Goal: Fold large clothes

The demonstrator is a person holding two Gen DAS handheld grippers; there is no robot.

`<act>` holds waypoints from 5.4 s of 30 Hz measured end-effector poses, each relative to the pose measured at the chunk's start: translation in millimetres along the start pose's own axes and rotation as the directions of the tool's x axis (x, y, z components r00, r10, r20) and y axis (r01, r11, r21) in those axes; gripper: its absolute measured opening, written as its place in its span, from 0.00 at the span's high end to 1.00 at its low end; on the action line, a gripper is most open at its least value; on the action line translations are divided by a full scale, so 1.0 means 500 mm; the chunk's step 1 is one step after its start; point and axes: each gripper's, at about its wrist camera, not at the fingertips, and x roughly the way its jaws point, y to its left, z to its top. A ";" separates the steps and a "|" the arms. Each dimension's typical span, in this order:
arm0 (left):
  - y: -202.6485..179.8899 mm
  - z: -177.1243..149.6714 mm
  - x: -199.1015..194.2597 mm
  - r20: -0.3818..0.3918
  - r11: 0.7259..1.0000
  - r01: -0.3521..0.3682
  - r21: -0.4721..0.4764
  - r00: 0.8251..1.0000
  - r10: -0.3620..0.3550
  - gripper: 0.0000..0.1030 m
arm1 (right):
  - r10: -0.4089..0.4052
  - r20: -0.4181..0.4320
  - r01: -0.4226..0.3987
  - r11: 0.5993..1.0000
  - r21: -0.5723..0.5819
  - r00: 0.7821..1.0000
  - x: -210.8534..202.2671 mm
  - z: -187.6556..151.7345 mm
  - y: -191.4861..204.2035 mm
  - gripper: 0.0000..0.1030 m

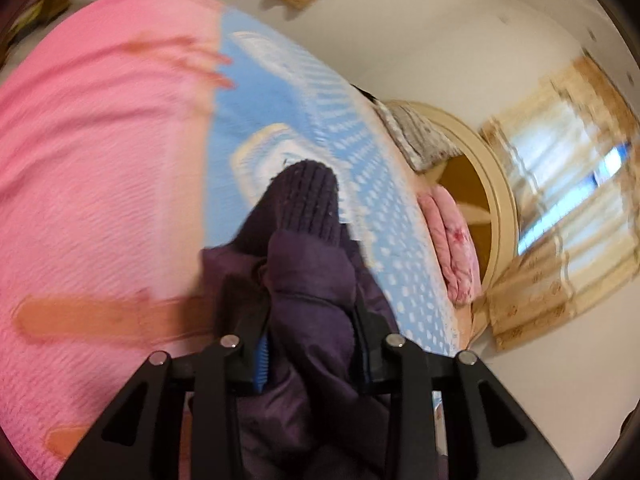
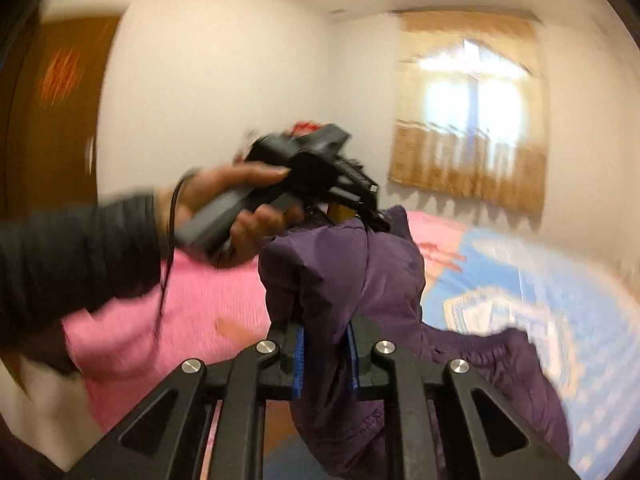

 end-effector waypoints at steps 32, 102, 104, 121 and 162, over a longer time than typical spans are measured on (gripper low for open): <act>-0.206 0.012 0.518 0.015 0.954 -0.159 0.254 0.987 0.161 0.46 | 0.108 0.010 -0.050 0.378 0.924 0.994 -0.126 -0.344 -0.642 0.26; -0.167 -0.224 0.363 0.402 0.764 -0.608 0.217 0.769 0.497 0.00 | -0.168 -0.350 0.364 0.690 0.626 0.922 0.035 -0.116 -0.521 0.45; -0.163 -0.227 0.375 0.402 0.767 -0.601 0.224 0.774 0.489 0.00 | -0.171 -0.341 0.358 0.698 0.621 0.924 0.037 -0.151 -0.527 0.45; -0.155 -0.235 0.407 0.360 0.780 -0.594 0.198 0.784 0.506 0.00 | -0.198 -0.338 0.371 0.717 0.590 0.920 0.079 -0.201 -0.538 0.45; -0.117 -0.221 0.385 0.286 0.859 -0.486 0.159 0.856 0.432 0.00 | -0.247 -0.331 0.395 0.754 0.524 0.911 0.090 -0.186 -0.543 0.45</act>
